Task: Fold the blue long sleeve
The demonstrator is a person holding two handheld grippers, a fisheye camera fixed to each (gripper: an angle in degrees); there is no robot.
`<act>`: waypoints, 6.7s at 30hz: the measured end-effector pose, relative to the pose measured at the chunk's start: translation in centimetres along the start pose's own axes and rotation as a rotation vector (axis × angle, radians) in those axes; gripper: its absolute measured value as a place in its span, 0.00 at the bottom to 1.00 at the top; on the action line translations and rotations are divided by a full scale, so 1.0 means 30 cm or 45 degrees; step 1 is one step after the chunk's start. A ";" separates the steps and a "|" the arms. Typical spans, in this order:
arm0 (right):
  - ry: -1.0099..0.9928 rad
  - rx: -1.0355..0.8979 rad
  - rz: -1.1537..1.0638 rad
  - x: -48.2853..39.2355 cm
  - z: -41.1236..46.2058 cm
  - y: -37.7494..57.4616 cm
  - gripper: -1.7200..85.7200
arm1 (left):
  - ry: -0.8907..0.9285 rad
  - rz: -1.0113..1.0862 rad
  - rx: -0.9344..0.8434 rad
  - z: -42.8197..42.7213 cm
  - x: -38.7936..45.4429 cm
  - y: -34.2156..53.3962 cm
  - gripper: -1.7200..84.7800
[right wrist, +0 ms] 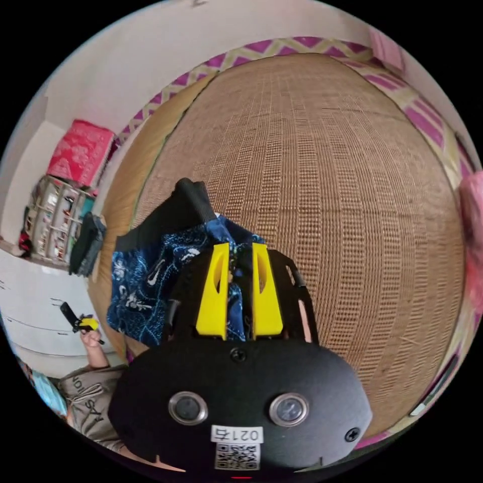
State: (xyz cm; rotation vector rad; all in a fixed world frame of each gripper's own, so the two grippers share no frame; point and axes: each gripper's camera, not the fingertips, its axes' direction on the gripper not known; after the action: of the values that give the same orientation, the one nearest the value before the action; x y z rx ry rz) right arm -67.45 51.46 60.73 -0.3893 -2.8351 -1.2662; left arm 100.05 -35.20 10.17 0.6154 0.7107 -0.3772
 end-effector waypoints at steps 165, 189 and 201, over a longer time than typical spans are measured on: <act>0.481 0.125 -1.313 -1.209 0.103 1.151 0.15 | -0.540 -0.111 0.958 -1.127 -0.127 0.125 0.01; 0.079 0.587 -0.625 -0.637 -0.462 0.995 0.03 | -0.651 -0.448 1.056 -1.336 -0.662 0.729 0.01; 0.173 0.885 0.509 0.778 -0.927 1.703 0.04 | -0.740 -0.540 1.029 -1.263 -0.628 0.983 0.01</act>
State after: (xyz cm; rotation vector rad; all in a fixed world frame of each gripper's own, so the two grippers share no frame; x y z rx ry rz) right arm -80.79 68.96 119.41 -0.7361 -2.6595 -0.2036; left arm 83.50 13.60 12.43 1.0499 0.0890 -1.2145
